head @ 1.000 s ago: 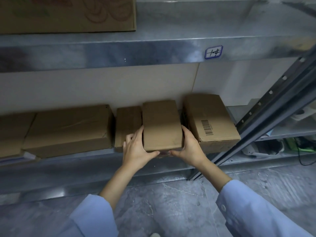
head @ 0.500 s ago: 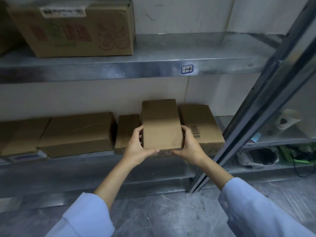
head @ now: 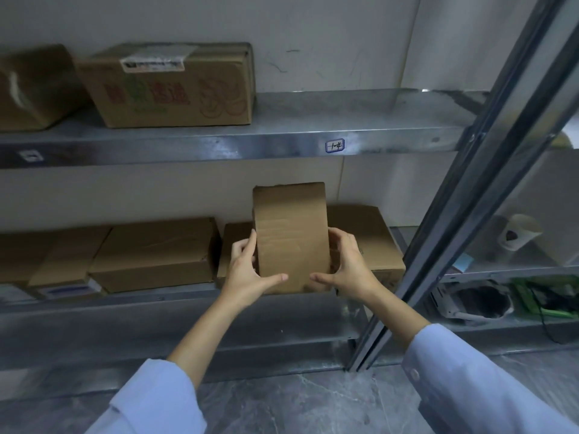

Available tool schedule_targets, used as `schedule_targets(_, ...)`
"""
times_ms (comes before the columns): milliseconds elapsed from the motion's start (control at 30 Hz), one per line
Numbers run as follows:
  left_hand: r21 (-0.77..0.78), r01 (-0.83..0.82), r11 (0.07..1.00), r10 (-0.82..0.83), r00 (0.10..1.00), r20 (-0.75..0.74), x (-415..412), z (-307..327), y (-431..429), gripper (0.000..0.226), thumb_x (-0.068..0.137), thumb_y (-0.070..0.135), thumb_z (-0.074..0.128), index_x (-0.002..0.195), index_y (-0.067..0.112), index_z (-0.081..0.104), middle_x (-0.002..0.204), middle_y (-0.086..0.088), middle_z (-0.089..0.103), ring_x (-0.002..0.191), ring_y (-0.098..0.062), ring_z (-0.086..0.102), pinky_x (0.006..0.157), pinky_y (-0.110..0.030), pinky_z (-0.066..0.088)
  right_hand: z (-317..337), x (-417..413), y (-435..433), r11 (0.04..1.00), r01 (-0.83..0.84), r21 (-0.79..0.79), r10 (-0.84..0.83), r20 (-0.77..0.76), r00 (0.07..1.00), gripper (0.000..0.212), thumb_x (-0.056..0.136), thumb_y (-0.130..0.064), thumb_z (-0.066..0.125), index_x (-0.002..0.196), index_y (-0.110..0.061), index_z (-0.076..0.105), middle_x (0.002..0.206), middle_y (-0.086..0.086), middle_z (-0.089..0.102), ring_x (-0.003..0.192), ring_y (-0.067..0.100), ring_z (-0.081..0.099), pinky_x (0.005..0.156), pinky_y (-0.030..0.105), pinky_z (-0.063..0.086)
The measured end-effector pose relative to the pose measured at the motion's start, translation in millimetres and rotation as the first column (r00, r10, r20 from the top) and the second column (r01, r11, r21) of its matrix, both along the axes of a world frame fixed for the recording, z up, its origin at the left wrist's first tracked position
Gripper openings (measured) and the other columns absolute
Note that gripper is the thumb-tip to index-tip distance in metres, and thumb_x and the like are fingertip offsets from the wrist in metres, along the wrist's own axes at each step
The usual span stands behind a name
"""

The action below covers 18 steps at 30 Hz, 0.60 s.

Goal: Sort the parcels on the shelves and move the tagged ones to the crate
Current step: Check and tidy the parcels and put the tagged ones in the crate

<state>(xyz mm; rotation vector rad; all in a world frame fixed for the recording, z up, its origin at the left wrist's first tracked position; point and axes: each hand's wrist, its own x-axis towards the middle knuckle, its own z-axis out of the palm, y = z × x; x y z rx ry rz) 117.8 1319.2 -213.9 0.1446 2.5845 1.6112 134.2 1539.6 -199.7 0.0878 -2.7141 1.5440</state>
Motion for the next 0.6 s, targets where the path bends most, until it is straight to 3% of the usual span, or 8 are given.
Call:
schedule_targets(67, 0.011, -0.014, 1.0, 0.014, 1.0, -0.001, 3, 0, -3, 0.111, 0.069, 0.022, 0.088, 0.155, 0.023, 0.018, 0.147, -0.001, 0.025, 0.136, -0.026, 0.038, 0.111, -0.045, 0.039, 0, 1, 1, 1.0, 0.006, -0.014, -0.006, -0.014, 1.0, 0.097, 0.065, -0.007, 0.09, 0.143, -0.007, 0.032, 0.14, 0.006, 0.04, 0.12, 0.006, 0.044, 0.09, 0.002, 0.038)
schedule_targets(133, 0.029, -0.016, 0.999, 0.016, 1.0, -0.01, 4, 2, -6, 0.106, 0.069, 0.021, 0.088, 0.153, 0.028, 0.023, 0.149, 0.0, 0.025, 0.137, -0.028, 0.039, 0.109, -0.046, 0.041, -2, 0, 2, 0.999, 0.005, -0.037, -0.005, -0.012, 1.0, 0.093, 0.067, -0.007, 0.088, 0.141, -0.007, 0.033, 0.137, 0.004, 0.046, 0.119, 0.007, 0.048, 0.083, 0.001, 0.041)
schedule_targets(200, 0.043, -0.004, 0.999, 0.005, 1.0, -0.023, 4, 3, -8, 0.103, 0.07, 0.021, 0.087, 0.151, 0.03, 0.025, 0.151, 0.001, 0.023, 0.137, -0.029, 0.038, 0.107, -0.041, 0.042, -1, 0, 1, 0.997, 0.011, -0.07, -0.012, -0.011, 1.0, 0.097, 0.067, -0.009, 0.088, 0.144, -0.009, 0.029, 0.14, 0.001, 0.045, 0.125, 0.011, 0.048, 0.093, 0.011, 0.045)
schedule_targets(267, 0.058, 0.006, 0.998, -0.005, 1.0, -0.023, 4, 4, -8, 0.101, 0.07, 0.021, 0.087, 0.15, 0.03, 0.025, 0.155, 0.003, 0.023, 0.138, -0.029, 0.037, 0.104, -0.037, 0.043, 0, -2, 0, 0.998, 0.005, -0.064, -0.006, -0.027, 1.0, 0.111, 0.067, -0.013, 0.089, 0.153, -0.015, 0.019, 0.148, -0.003, 0.034, 0.133, 0.008, 0.038, 0.109, 0.024, 0.038)
schedule_targets(367, 0.05, -0.004, 0.999, 0.006, 0.999, -0.037, 5, 7, -6, 0.103, 0.07, 0.025, 0.087, 0.148, 0.034, 0.021, 0.158, 0.002, 0.022, 0.14, -0.027, 0.035, 0.109, -0.042, 0.039, -1, -3, 0, 0.999, -0.038, -0.025, 0.038, -0.026, 0.999, 0.126, 0.068, -0.019, 0.089, 0.157, -0.031, -0.001, 0.144, -0.009, 0.023, 0.117, -0.01, 0.036, 0.107, 0.021, 0.031)
schedule_targets(467, 0.046, -0.004, 0.999, 0.007, 0.998, -0.062, 5, 10, -5, 0.116, 0.07, 0.024, 0.087, 0.153, 0.038, 0.007, 0.158, 0.004, 0.015, 0.139, -0.024, 0.032, 0.111, -0.046, 0.037, -4, -5, -2, 0.999, -0.053, -0.011, 0.053, -0.04, 0.998, 0.128, 0.069, -0.022, 0.089, 0.155, -0.037, -0.004, 0.143, -0.008, 0.022, 0.109, -0.025, 0.034, 0.104, 0.019, 0.031)
schedule_targets(600, 0.045, 0.01, 0.999, -0.007, 0.998, -0.065, 5, 8, -6, 0.11, 0.071, 0.023, 0.086, 0.154, 0.035, 0.013, 0.155, 0.006, 0.017, 0.14, -0.027, 0.032, 0.11, -0.048, 0.039, -4, -6, -1, 0.997, -0.036, -0.07, 0.033, -0.049, 0.998, 0.116, 0.07, -0.021, 0.088, 0.155, -0.029, 0.01, 0.147, -0.004, 0.027, 0.122, -0.007, 0.037, 0.111, 0.026, 0.033)
